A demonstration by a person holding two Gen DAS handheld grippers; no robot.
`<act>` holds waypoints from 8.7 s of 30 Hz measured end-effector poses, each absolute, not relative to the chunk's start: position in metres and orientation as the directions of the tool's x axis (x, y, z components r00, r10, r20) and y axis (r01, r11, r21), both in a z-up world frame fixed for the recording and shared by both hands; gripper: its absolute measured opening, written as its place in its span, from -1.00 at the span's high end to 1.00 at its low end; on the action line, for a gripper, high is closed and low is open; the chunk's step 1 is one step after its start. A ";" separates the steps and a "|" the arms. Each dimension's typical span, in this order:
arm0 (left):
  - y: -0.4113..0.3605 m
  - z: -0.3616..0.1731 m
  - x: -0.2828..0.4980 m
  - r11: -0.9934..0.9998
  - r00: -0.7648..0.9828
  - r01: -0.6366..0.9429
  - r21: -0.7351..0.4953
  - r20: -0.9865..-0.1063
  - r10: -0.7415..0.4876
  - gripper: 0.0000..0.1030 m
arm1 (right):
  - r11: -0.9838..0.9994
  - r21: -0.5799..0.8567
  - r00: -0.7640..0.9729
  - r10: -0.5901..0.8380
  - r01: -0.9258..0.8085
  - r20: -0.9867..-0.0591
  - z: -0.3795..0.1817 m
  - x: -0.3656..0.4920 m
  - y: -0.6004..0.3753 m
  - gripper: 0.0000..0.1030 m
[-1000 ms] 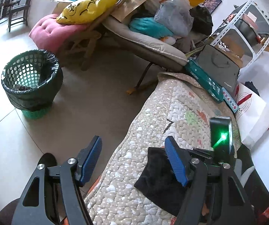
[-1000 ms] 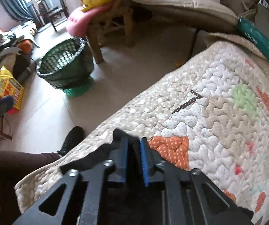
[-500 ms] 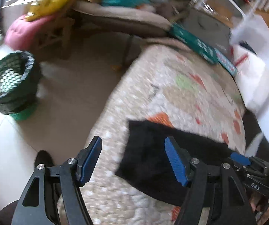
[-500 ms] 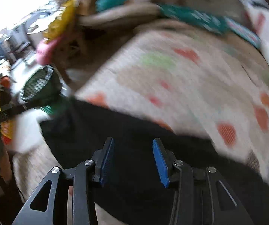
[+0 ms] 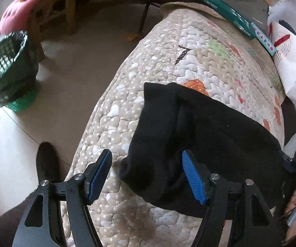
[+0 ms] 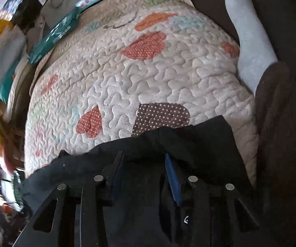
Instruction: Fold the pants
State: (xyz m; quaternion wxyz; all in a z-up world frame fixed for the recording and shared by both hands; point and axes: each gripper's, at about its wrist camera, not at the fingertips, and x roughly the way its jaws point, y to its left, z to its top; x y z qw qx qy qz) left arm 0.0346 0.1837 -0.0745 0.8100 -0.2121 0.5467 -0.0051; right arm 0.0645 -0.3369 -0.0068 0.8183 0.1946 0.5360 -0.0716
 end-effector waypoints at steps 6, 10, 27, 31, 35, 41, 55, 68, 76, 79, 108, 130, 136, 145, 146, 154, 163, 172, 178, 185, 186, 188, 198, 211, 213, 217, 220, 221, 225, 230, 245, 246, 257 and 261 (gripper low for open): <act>0.198 -0.060 0.025 0.893 0.460 -0.252 -0.372 -0.858 -0.228 -0.35 | 0.976 0.113 0.480 0.010 0.187 -0.877 0.017 0.053 -0.291 0.06; 0.220 -0.056 0.014 0.862 0.477 -0.337 -0.380 -0.858 -0.191 -0.35 | 0.993 0.109 0.518 0.115 -0.042 -0.848 0.037 0.061 -0.227 -0.12; 0.277 -0.053 -0.008 0.625 0.581 -0.458 -0.632 -0.745 -0.328 -0.35 | 0.642 0.234 0.044 0.386 -0.730 -0.922 -0.035 0.139 0.075 -0.14; 0.273 -0.053 -0.003 0.632 0.573 -0.448 -0.632 -0.746 -0.340 -0.35 | 0.591 0.242 -0.026 0.351 -0.770 -0.936 -0.061 0.138 0.104 -0.20; 0.266 -0.055 0.002 0.646 0.560 -0.434 -0.627 -0.750 -0.351 -0.35 | 0.528 0.248 -0.065 0.341 -0.812 -0.938 -0.061 0.124 0.116 0.38; 0.257 -0.060 0.005 0.676 0.541 -0.418 -0.606 -0.764 -0.351 -0.35 | 0.564 0.303 -0.056 0.412 -0.768 -0.909 -0.046 0.128 0.092 0.58; 0.216 -0.065 0.024 0.751 0.500 -0.270 -0.603 -0.754 -0.426 -0.46 | 0.612 0.352 -0.037 0.466 -0.708 -0.884 -0.024 0.141 0.065 0.58; 0.174 -0.060 0.034 0.778 0.473 -0.096 -0.621 -0.716 -0.514 0.66 | 0.606 0.407 -0.038 0.527 -0.684 -0.849 -0.006 0.134 0.042 0.59; 0.146 -0.003 0.018 0.780 0.542 0.052 -0.624 -0.638 -0.547 0.67 | 0.630 0.376 0.043 0.546 -0.679 -0.837 0.040 0.128 0.000 0.60; 0.120 0.009 0.015 0.780 0.525 0.101 -0.617 -0.634 -0.569 0.67 | 0.650 0.358 0.076 0.540 -0.670 -0.838 0.054 0.120 -0.028 0.60; 0.025 -0.012 -0.003 0.878 0.434 0.124 -0.463 -0.770 -0.467 -0.07 | 0.779 0.549 0.225 0.618 -0.302 -0.753 0.050 0.064 -0.240 0.02; 0.008 -0.061 0.005 0.840 0.372 0.142 -0.523 -0.758 -0.535 0.53 | 0.870 0.252 0.139 0.337 -0.423 -0.931 -0.010 0.141 -0.112 0.03; 0.020 -0.057 0.005 0.818 0.371 0.100 -0.566 -0.742 -0.558 0.75 | 0.868 0.114 0.118 0.193 -0.483 -0.974 -0.025 0.139 -0.080 0.71; 0.070 -0.045 0.005 0.825 0.428 -0.002 -0.565 -0.746 -0.510 0.77 | 0.849 0.118 0.132 0.215 -0.515 -0.968 -0.010 0.149 -0.036 0.75; 0.075 -0.047 0.006 0.829 0.426 -0.019 -0.558 -0.755 -0.498 0.76 | 0.846 0.114 0.132 0.212 -0.521 -0.968 -0.012 0.150 -0.029 0.75; 0.093 -0.048 -0.001 0.822 0.432 -0.092 -0.562 -0.766 -0.475 0.42 | 0.891 0.190 0.191 0.288 -0.411 -0.938 0.007 0.151 -0.055 0.13; 0.072 -0.016 -0.006 0.932 0.550 0.022 -0.363 -0.774 -0.314 0.13 | 0.944 0.163 0.278 0.245 -0.287 -0.929 0.028 0.050 -0.158 0.00; 0.042 -0.035 -0.012 0.969 0.489 0.088 -0.232 -0.837 -0.245 0.00 | 0.988 0.026 0.358 0.078 -0.149 -0.930 0.002 -0.002 -0.209 -0.30; 0.043 -0.020 -0.014 0.977 0.537 0.085 -0.196 -0.817 -0.210 -0.04 | 0.961 0.271 0.476 0.214 0.054 -0.853 0.030 -0.029 -0.279 -0.31; 0.038 -0.011 -0.022 0.989 0.579 0.088 -0.115 -0.802 -0.145 -0.18 | 0.933 0.335 0.497 0.229 0.134 -0.837 0.021 -0.032 -0.288 -0.31; 0.038 -0.010 -0.023 0.990 0.584 0.087 -0.108 -0.800 -0.139 -0.20 | 0.940 0.319 0.497 0.221 0.120 -0.839 0.020 -0.032 -0.282 -0.31; 0.037 -0.009 -0.024 0.990 0.589 0.089 -0.106 -0.796 -0.138 -0.21 | 0.952 0.290 0.497 0.207 0.096 -0.843 0.017 -0.031 -0.270 -0.31; 0.038 0.004 -0.023 0.987 0.599 0.091 -0.135 -0.784 -0.163 -0.22 | 0.990 0.141 0.535 0.129 -0.020 -0.835 0.014 -0.038 -0.229 -0.31; 0.058 0.058 -0.043 0.970 0.720 0.094 -0.224 -0.657 -0.221 -0.33 | 1.000 0.014 0.521 0.017 -0.009 -0.853 0.033 -0.092 -0.215 -0.32; 0.061 0.063 -0.049 0.971 0.737 0.108 -0.214 -0.638 -0.223 -0.37 | 1.000 0.008 0.509 0.012 -0.010 -0.861 0.038 -0.098 -0.209 -0.32; 0.065 0.061 -0.062 0.989 0.775 0.101 -0.105 -0.616 -0.144 -0.45 | 0.998 0.065 0.545 0.049 0.010 -0.837 0.050 -0.089 -0.202 -0.35; 0.069 0.054 -0.055 0.991 0.763 0.065 -0.119 -0.634 -0.126 -0.46 | 0.991 0.131 0.564 0.106 0.004 -0.819 0.051 -0.084 -0.205 -0.37; 0.070 0.051 -0.049 0.988 0.747 0.055 -0.142 -0.651 -0.135 -0.46 | 0.990 0.141 0.570 0.119 -0.005 -0.813 0.048 -0.086 -0.208 -0.38; 0.058 0.052 -0.026 0.973 0.693 0.080 -0.218 -0.689 -0.211 -0.46 | 0.989 0.148 0.602 0.135 -0.027 -0.787 0.041 -0.096 -0.223 -0.38; -0.014 0.068 0.011 0.949 0.625 0.246 -0.196 -0.717 -0.310 -0.46 | 0.950 0.309 0.620 0.219 0.039 -0.753 0.036 -0.102 -0.264 -0.38; -0.267 0.018 0.088 0.661 0.171 0.709 -0.247 -0.849 -0.500 -0.46 | 0.725 0.495 0.581 0.161 0.479 -0.798 -0.016 -0.103 -0.363 -0.39; -0.273 0.012 0.091 0.652 0.157 0.715 -0.251 -0.852 -0.500 -0.46 | 0.723 0.492 0.582 0.154 0.484 -0.798 -0.016 -0.101 -0.362 -0.39; -0.312 -0.034 0.125 0.611 -0.003 0.710 -0.350 -0.869 -0.495 -0.46 | 0.750 0.388 0.556 0.033 0.535 -0.830 -0.022 -0.070 -0.357 -0.41; -0.323 -0.033 0.115 0.595 0.045 0.760 -0.263 -0.891 -0.452 0.05 | 0.764 0.371 0.549 0.026 0.528 -0.836 -0.024 -0.049 -0.357 -0.33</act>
